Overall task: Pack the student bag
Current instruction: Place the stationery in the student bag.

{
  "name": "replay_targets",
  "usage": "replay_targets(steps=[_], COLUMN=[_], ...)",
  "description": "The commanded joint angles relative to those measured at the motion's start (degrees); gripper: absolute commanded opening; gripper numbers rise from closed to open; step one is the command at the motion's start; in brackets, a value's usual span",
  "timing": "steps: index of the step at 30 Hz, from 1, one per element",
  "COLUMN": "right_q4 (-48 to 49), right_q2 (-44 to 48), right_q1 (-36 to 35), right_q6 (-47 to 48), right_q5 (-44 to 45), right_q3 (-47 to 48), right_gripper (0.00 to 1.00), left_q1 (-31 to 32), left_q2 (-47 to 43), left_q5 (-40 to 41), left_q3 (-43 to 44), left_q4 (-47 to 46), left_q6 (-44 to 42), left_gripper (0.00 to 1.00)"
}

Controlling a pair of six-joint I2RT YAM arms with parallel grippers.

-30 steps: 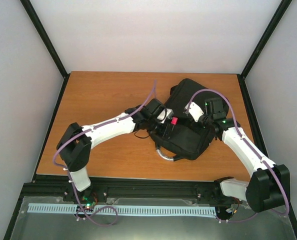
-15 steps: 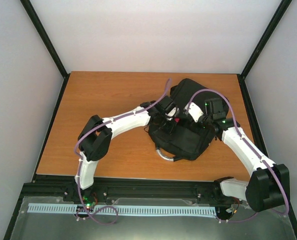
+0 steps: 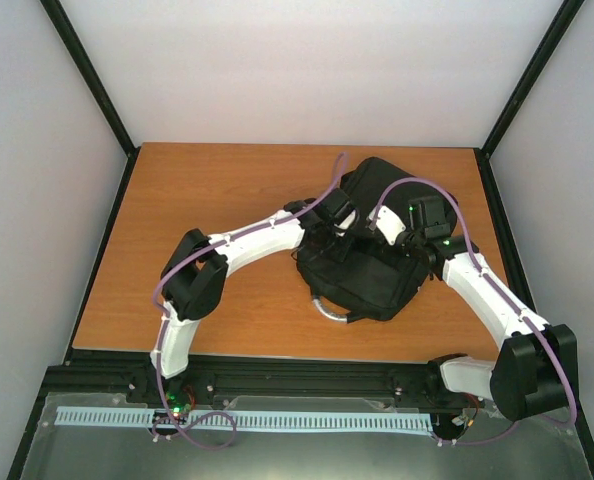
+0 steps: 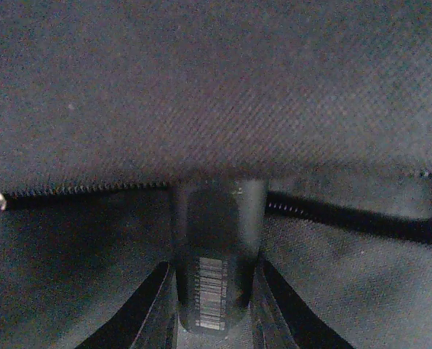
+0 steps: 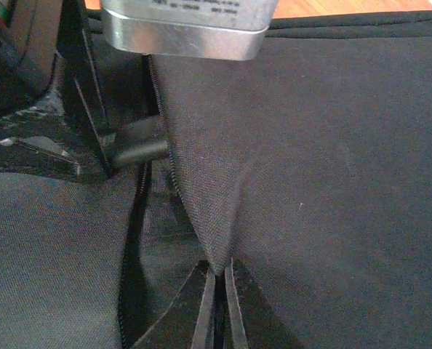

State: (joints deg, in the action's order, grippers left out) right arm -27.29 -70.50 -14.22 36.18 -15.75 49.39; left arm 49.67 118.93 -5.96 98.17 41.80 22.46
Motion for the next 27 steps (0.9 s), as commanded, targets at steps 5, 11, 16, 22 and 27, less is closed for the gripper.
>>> replay_targets(steps=[5, 11, 16, 22, 27], right_q4=[1.0, 0.9, 0.9, 0.8, 0.6], right_q2=[-0.4, -0.4, -0.3, -0.5, -0.6], right_q1=[-0.1, -0.2, -0.1, -0.1, -0.1], right_q6=[0.5, 0.4, 0.3, 0.3, 0.3], right_q5=[-3.8, -4.1, -4.0, -4.3, -4.4], right_q3=[0.3, 0.4, 0.4, 0.4, 0.6], right_gripper=[0.03, 0.03, 0.03, 0.03, 0.03], left_q1=[0.1, 0.2, 0.2, 0.4, 0.4], left_q2=[-3.4, -1.7, -3.4, -2.9, 0.4], left_q5=[-0.4, 0.2, 0.1, 0.4, 2.8], left_q3=[-2.0, 0.9, -0.5, 0.0, 6.1], left_q4=[-2.5, -2.4, -6.5, -8.6, -5.2], left_q6=[-1.7, -1.1, -0.9, -1.2, -1.9], left_gripper=[0.15, 0.18, 0.17, 0.16, 0.23])
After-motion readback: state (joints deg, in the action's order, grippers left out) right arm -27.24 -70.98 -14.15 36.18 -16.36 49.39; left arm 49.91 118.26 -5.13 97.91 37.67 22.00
